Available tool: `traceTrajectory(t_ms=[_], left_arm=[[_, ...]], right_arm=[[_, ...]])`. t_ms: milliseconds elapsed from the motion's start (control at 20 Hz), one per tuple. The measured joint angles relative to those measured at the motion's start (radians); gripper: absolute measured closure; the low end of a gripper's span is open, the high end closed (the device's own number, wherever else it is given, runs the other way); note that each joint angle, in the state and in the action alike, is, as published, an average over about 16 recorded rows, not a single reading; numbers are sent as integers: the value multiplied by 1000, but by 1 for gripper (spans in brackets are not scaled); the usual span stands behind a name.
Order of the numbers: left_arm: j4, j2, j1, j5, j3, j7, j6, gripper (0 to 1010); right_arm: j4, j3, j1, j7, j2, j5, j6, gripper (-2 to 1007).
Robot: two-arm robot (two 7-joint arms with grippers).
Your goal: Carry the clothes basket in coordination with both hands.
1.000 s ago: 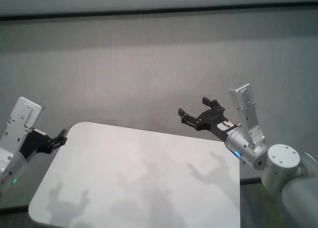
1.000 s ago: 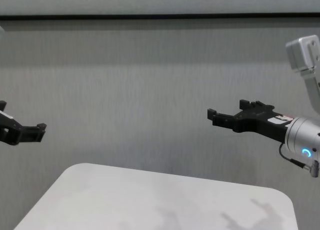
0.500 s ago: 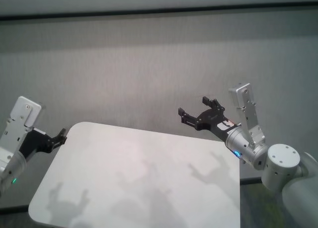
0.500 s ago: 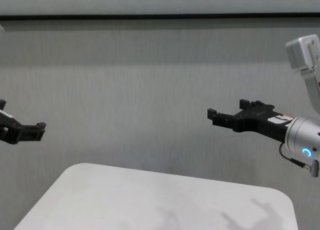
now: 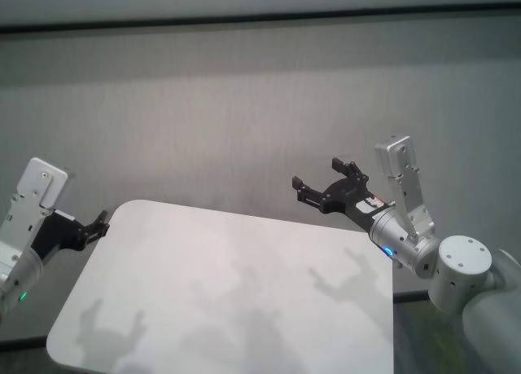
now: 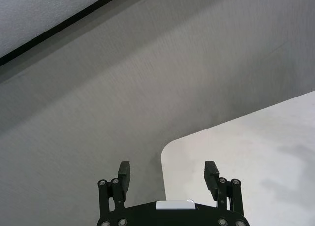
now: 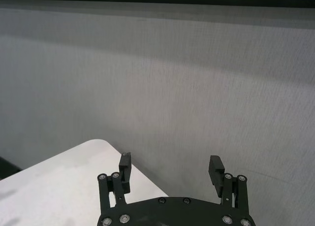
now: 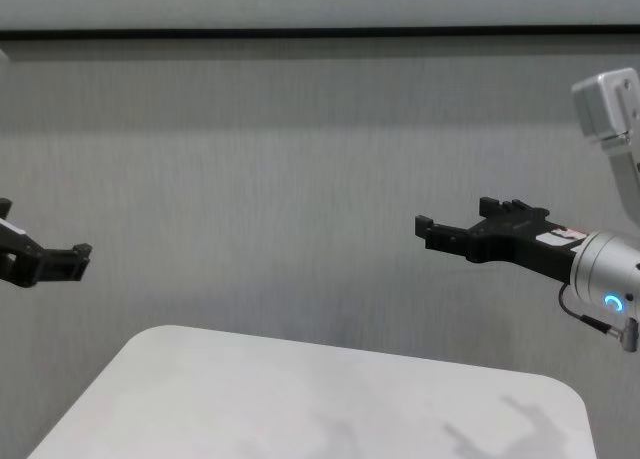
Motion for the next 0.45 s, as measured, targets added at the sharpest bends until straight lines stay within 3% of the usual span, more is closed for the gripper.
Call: traceTrajectory(t_ms=[450], left_arm=[[0,0,0,0,0,0,0,8]], right_arm=[[0,0,0,0,0,0,0,4]])
